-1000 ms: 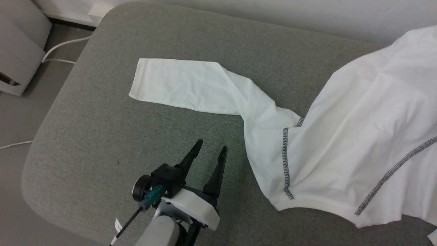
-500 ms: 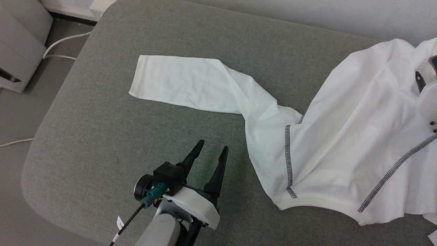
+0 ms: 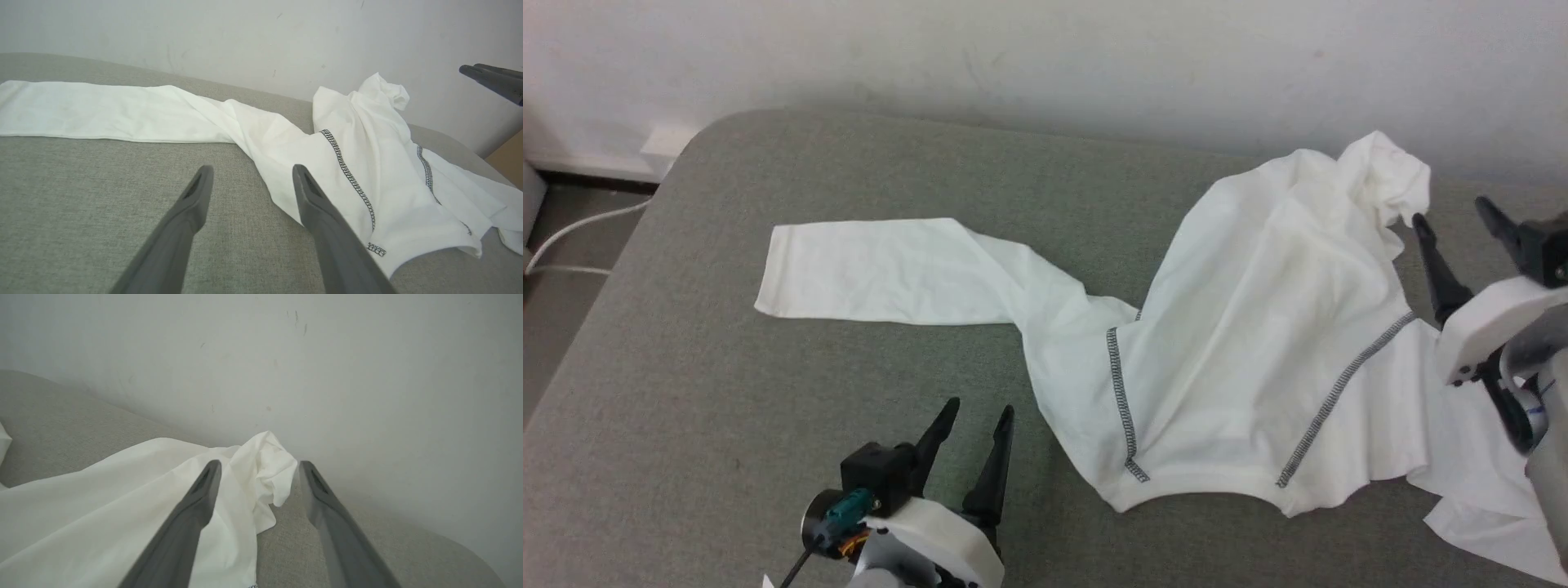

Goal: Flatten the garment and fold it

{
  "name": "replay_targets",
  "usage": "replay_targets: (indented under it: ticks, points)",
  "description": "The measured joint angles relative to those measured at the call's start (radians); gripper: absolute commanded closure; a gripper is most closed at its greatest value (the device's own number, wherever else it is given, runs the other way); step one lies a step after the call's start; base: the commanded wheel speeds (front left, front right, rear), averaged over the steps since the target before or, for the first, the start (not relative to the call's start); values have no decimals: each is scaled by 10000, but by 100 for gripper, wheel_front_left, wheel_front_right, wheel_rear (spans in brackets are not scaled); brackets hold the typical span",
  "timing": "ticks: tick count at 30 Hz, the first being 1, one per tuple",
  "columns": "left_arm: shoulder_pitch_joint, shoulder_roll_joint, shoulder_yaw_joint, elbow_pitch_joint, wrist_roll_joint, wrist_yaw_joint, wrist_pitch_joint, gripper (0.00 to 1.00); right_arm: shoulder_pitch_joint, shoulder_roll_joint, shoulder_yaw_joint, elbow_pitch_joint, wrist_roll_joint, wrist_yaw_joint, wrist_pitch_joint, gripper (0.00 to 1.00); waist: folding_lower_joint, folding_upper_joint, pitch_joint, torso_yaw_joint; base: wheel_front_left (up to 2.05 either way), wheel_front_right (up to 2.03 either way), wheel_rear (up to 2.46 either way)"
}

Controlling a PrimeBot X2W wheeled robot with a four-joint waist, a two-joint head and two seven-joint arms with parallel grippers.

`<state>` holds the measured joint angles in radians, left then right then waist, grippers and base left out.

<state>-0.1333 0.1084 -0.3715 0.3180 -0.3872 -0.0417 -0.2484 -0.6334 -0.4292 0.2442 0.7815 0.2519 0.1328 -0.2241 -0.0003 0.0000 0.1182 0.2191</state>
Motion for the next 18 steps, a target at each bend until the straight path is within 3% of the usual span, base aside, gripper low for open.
replay_targets:
  ticks: [8, 18]
  points:
    - [600, 295, 17, -73, -353, -4, 640, 0, 3105, 1047, -1306, -3210, 217, 0, -222, 0, 0, 1, -595, -1120, 0, 0, 0]
    - [710, 447, -236, -50, -1181, -192, 2907, 0, 6184, 2863, -2255, -6748, -660, 0, 598, 0, 1, 0, -757, -2169, 0, 0, 0]
